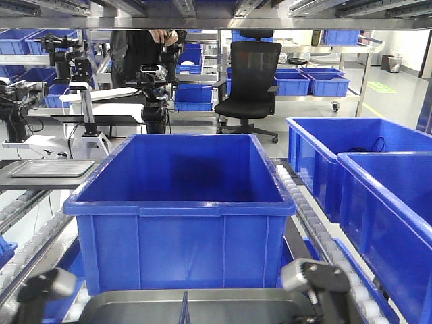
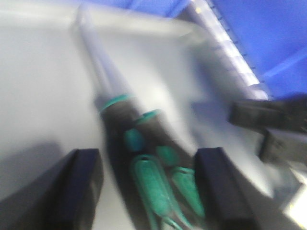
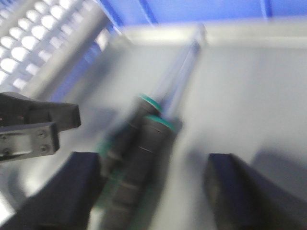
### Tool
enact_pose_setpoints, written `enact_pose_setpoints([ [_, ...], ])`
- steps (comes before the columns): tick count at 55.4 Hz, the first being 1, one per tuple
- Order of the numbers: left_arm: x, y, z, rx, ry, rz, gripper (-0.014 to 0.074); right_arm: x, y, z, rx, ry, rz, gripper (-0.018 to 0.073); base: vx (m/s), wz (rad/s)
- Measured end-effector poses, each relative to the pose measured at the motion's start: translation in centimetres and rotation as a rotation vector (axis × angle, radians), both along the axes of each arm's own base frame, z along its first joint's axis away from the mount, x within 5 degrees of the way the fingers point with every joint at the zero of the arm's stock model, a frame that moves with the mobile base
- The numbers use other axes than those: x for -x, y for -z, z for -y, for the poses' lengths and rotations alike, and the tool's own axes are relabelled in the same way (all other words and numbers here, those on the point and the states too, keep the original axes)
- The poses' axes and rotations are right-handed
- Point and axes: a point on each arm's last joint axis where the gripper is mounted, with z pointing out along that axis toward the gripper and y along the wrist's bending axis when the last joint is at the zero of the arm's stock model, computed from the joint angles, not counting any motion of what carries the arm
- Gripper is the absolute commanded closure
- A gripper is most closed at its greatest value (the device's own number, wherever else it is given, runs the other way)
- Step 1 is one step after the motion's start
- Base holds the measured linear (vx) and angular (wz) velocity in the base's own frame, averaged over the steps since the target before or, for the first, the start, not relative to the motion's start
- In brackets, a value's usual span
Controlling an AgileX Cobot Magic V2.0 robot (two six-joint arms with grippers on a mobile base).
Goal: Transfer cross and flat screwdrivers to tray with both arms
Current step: 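Open both grippers to release the screwdrivers onto the tray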
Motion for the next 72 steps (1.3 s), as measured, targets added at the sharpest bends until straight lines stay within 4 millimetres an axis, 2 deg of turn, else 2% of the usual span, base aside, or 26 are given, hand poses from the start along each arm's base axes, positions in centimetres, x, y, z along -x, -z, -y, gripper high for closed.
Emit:
enact_pose_setpoints([
  [10,2.2,-3.2,-1.2,0.042,0.022,0.159,0.0606,1.9,-3.2,1.2,-0.061,-0.018,0.122,0.0576,0.00,0.00],
  [17,4.6,-5.4,-2.4,0.016,0.068,0.321,0.0599,3.8,-5.6,2.4,-0.078,-0.047,0.246,0.0569,0.00,0.00],
  [24,7.3,-6.8,-3.9,-0.043,0.112,0.446,0.0596,6.5,-8.0,4.2,-0.046,-0.091,0.434,0.0567,0.00,0.00],
  [30,9.5,-6.4,-5.3,-0.118,0.137,0.482,0.0595,8.7,-9.2,5.9,0.021,-0.120,0.578,0.0567,0.00,0.00],
  [34,10.8,-5.0,-6.3,-0.178,0.133,0.473,0.0595,9.8,-9.6,6.9,0.046,-0.106,0.611,0.0567,0.00,0.00],
  [42,12.9,-3.0,-8.2,-0.242,0.083,0.481,0.0594,10.6,-9.0,8.4,0.173,-0.060,0.581,0.0567,0.00,0.00],
  [51,14.6,-3.0,-9.5,-0.259,0.052,0.566,0.0594,10.6,-7.9,10.7,0.352,0.077,0.546,0.0567,0.00,0.00],
  [56,14.9,-3.0,-9.9,-0.287,0.044,0.601,0.0594,11.2,-6.5,12.0,0.357,0.177,0.543,0.0567,0.00,0.00],
  [62,14.8,-3.0,-10.1,-0.323,0.035,0.623,0.0594,12.0,-3.8,13.2,0.355,0.248,0.530,0.0567,0.00,0.00],
  [65,14.7,-3.1,-10.2,-0.323,0.021,0.645,0.0594,12.3,-3.1,13.6,0.340,0.273,0.541,0.0567,0.00,0.00],
  [72,14.5,-3.7,-10.2,-0.300,-0.016,0.695,0.0594,13.0,-3.2,14.1,0.302,0.300,0.581,0.0567,0.00,0.00],
])
